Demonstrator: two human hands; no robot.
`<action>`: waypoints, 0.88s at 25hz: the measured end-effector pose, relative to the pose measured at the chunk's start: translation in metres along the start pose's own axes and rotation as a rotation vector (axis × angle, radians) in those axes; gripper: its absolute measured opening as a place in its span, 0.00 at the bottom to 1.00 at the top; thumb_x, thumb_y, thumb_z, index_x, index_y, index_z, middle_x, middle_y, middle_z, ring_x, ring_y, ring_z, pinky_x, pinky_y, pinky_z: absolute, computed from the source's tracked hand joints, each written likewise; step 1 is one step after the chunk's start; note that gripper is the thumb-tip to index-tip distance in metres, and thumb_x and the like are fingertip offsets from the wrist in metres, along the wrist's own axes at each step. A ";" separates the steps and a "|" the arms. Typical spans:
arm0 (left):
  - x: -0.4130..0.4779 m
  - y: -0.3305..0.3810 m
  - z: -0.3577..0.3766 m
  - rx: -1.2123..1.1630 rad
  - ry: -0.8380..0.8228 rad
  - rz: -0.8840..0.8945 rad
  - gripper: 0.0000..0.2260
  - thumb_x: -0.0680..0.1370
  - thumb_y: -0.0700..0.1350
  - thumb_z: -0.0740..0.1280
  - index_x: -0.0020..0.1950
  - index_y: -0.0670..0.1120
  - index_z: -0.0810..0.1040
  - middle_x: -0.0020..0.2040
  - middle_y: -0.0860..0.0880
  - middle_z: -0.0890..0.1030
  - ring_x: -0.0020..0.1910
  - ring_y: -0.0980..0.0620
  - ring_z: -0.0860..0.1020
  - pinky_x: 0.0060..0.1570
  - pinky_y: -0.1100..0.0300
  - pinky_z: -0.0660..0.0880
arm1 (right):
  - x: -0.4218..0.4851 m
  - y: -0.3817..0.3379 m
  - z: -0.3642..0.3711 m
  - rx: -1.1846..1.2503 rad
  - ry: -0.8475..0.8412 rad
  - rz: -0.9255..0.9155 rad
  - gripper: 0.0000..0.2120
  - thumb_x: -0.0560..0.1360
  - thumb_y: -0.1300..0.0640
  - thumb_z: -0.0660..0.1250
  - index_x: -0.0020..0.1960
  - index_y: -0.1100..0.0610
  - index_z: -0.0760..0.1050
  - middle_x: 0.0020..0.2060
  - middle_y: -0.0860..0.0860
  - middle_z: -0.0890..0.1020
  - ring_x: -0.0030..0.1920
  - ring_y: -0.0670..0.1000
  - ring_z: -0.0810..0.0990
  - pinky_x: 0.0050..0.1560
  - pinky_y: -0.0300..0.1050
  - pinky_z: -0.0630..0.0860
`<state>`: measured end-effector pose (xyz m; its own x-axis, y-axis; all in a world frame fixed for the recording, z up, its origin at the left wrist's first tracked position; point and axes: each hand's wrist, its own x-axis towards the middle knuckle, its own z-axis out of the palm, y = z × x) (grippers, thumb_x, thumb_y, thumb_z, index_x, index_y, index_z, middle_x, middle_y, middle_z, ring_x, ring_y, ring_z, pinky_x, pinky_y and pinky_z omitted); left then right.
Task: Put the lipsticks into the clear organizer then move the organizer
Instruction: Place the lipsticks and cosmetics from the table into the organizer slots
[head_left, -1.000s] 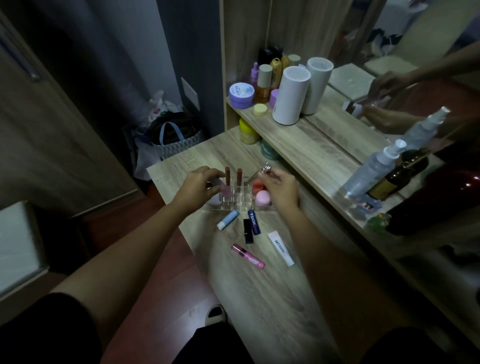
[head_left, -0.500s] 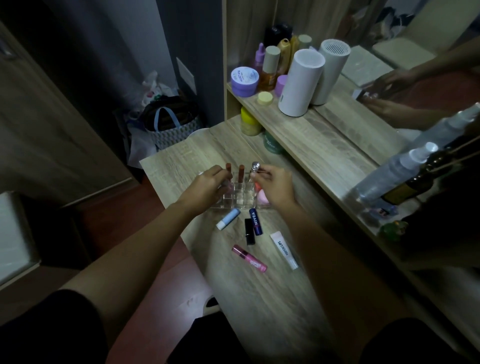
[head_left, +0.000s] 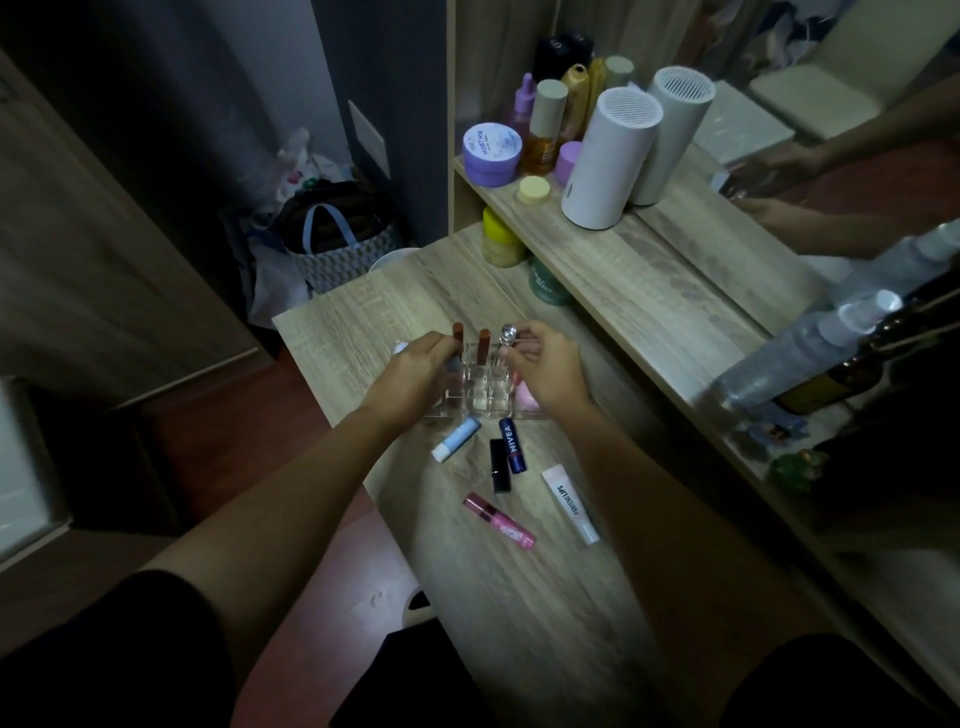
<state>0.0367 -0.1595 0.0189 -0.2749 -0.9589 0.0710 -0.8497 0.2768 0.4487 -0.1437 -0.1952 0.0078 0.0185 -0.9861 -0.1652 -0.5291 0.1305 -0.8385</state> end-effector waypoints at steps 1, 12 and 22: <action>0.000 0.001 -0.001 0.005 0.006 0.005 0.12 0.75 0.39 0.67 0.57 0.38 0.75 0.55 0.39 0.78 0.52 0.42 0.77 0.53 0.48 0.74 | 0.000 -0.002 -0.002 -0.004 0.001 -0.009 0.17 0.72 0.62 0.70 0.60 0.58 0.76 0.53 0.54 0.83 0.47 0.44 0.80 0.33 0.23 0.70; -0.040 0.025 0.005 -0.050 0.163 0.019 0.09 0.74 0.37 0.69 0.53 0.37 0.77 0.49 0.37 0.80 0.48 0.39 0.78 0.45 0.51 0.75 | -0.048 0.007 -0.034 -0.027 0.052 -0.068 0.16 0.74 0.62 0.69 0.61 0.59 0.76 0.52 0.54 0.82 0.47 0.46 0.78 0.44 0.29 0.71; -0.100 0.039 0.058 -0.024 -0.405 0.113 0.12 0.73 0.40 0.69 0.57 0.41 0.79 0.55 0.41 0.81 0.56 0.45 0.77 0.58 0.58 0.68 | -0.120 0.093 -0.032 -0.367 -0.182 0.201 0.17 0.72 0.58 0.72 0.59 0.61 0.76 0.54 0.59 0.83 0.52 0.57 0.81 0.53 0.47 0.76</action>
<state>0.0052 -0.0491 -0.0226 -0.5246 -0.8189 -0.2329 -0.7946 0.3728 0.4791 -0.2224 -0.0681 -0.0341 0.0158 -0.9066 -0.4217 -0.8022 0.2403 -0.5466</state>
